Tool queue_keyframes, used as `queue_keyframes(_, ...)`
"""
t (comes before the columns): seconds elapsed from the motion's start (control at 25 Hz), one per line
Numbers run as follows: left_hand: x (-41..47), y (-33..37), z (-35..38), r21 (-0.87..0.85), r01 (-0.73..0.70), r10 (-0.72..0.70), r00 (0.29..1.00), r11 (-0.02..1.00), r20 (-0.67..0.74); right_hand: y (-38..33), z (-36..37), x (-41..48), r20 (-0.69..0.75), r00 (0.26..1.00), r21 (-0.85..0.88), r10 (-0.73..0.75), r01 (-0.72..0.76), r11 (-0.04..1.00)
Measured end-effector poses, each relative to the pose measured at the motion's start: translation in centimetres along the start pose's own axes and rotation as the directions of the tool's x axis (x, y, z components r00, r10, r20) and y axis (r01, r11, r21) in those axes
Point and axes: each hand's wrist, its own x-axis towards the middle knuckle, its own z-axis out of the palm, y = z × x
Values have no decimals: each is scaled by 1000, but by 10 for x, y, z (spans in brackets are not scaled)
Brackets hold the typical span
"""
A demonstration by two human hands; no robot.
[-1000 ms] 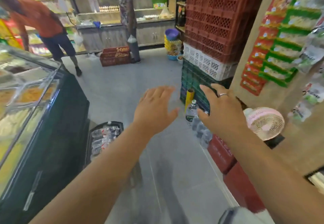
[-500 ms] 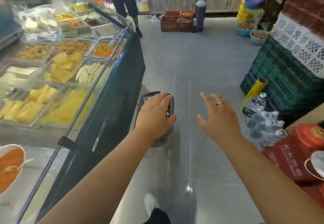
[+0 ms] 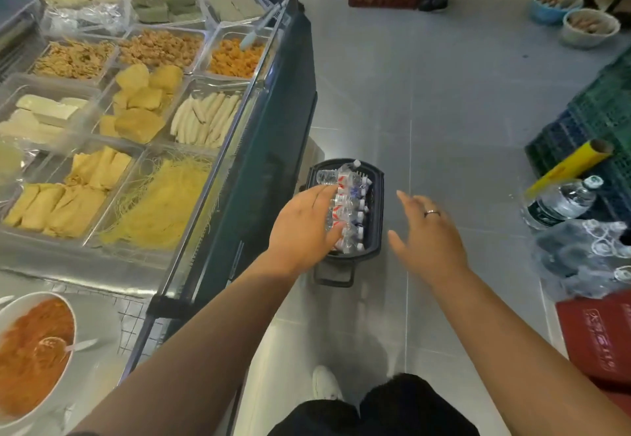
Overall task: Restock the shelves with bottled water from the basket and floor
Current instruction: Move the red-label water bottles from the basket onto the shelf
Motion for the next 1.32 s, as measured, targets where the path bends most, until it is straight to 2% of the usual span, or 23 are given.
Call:
queue_keyframes(0.16,47,-35,13,-10,41,-40,996,999,81,-2,17,57,83,996,-8,10,-9,1000)
queue_keyframes(0.28,88,-60,30,24,27,-29,996,999,80,5,36,107,118,993,1,7,-7,1000)
queue_keyframes(0.44,160,-78,56,51,156,-163,967,986,193,21,63,185,201,980,36,12,-20,999)
queue_keyframes(0.56,212,-95,78,70,199,-210,945,978,253,32,88,238,266,964,70,20,-39,997)
queue_keyframes(0.76,279,-141,124,86,205,-222,915,975,336,50,152,303,313,945,142,92,-143,980)
queue_keyframes(0.88,306,-177,171,66,204,-214,898,977,385,65,204,326,314,936,163,157,-216,963)
queue_keyframes(1.08,323,-249,292,0,265,-237,864,964,444,117,317,348,263,929,152,260,-306,940)
queue_keyframes(1.2,326,-289,366,-15,228,-196,869,974,455,161,385,350,246,902,138,356,-396,908)
queue_keyframes(1.32,328,-316,423,14,270,-249,868,963,430,200,437,353,277,867,277,415,-486,829)
